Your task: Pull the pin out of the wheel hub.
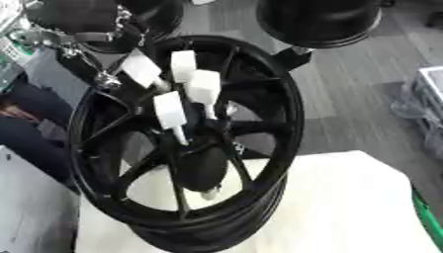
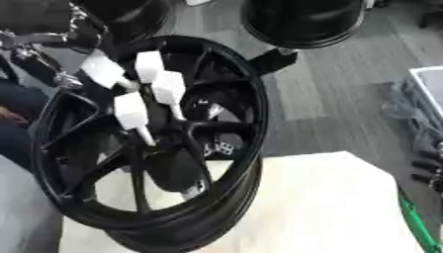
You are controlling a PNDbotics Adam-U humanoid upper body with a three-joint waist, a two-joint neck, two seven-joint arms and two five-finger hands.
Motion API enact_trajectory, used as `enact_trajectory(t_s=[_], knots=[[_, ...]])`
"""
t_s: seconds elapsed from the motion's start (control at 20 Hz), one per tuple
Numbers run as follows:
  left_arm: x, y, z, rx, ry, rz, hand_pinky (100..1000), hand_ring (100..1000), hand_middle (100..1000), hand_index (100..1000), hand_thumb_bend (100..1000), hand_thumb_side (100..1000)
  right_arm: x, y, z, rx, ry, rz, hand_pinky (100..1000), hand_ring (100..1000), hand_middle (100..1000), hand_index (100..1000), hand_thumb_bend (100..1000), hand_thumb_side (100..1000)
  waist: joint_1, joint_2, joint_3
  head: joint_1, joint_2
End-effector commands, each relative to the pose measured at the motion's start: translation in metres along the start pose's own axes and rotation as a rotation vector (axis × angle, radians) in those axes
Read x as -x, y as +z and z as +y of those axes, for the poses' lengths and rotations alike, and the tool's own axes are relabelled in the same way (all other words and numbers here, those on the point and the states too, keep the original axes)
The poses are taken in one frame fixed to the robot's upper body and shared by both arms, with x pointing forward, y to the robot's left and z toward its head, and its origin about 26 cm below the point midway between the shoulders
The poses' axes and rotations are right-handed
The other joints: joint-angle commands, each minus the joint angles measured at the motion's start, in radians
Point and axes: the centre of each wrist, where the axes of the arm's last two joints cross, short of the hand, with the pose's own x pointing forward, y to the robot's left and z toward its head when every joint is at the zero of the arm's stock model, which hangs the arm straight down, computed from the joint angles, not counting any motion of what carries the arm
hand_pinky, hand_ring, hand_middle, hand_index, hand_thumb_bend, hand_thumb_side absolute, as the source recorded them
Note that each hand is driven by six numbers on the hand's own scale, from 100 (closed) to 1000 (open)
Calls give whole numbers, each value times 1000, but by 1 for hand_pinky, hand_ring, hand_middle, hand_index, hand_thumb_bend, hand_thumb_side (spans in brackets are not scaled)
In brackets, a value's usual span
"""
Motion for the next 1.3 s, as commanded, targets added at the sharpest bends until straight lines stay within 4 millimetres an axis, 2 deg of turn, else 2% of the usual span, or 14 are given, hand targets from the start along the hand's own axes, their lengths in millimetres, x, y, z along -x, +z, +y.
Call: enact_trajectory(t_s=[0.05,0.25,0.45,0.6,0.8,0.85,0.9,1.0,1.05,1.1,1.2,1.3], knots=[[6,34,38,107,-137,-77,620,195,280,387,228,100,-5,-2,-7,14,10,-14,694,755,764,923,100,1000,-4,-20,5,-4,-2],[6,65,57,37,-131,16,629,201,291,399,232,100,-1,0,-10,26,12,0,694,755,764,923,100,1000,-7,-27,21,-11,-2],[15,109,57,11,-83,180,631,222,321,428,248,100,5,2,-13,47,7,18,694,755,764,923,100,1000,-21,-32,52,-20,-2],[20,132,39,86,-26,297,641,256,359,466,256,100,8,2,-15,60,4,25,694,755,764,923,100,1000,-29,-32,67,-24,-2],[23,151,-3,237,87,406,657,313,423,530,296,100,12,3,-16,72,1,34,693,755,764,923,100,1000,-39,-34,79,-28,-2],[23,156,-16,275,121,432,670,347,484,594,341,100,12,4,-17,73,1,36,693,755,763,923,100,1000,-41,-35,80,-26,-2],[22,161,-30,311,158,457,683,388,543,650,437,100,13,4,-16,73,0,38,693,755,763,923,100,1000,-43,-35,80,-25,-2],[19,173,-56,375,227,503,685,412,626,731,547,100,14,4,-16,71,-1,39,693,754,763,923,100,999,-48,-36,76,-21,-2],[17,180,-67,399,255,524,686,424,675,788,694,164,14,4,-15,69,-2,40,693,754,763,923,100,1000,-50,-36,73,-19,-2],[15,187,-79,414,282,545,684,428,701,814,762,217,14,4,-14,66,-4,40,692,754,763,923,100,999,-52,-35,70,-16,-2],[8,198,-97,419,315,582,678,428,724,834,836,278,15,4,-13,61,-6,41,693,754,763,923,100,1000,-56,-35,65,-11,-2],[3,204,-107,382,333,610,669,429,740,848,873,322,15,4,-12,58,-9,41,693,754,763,923,100,1000,-59,-32,62,-9,-2]])
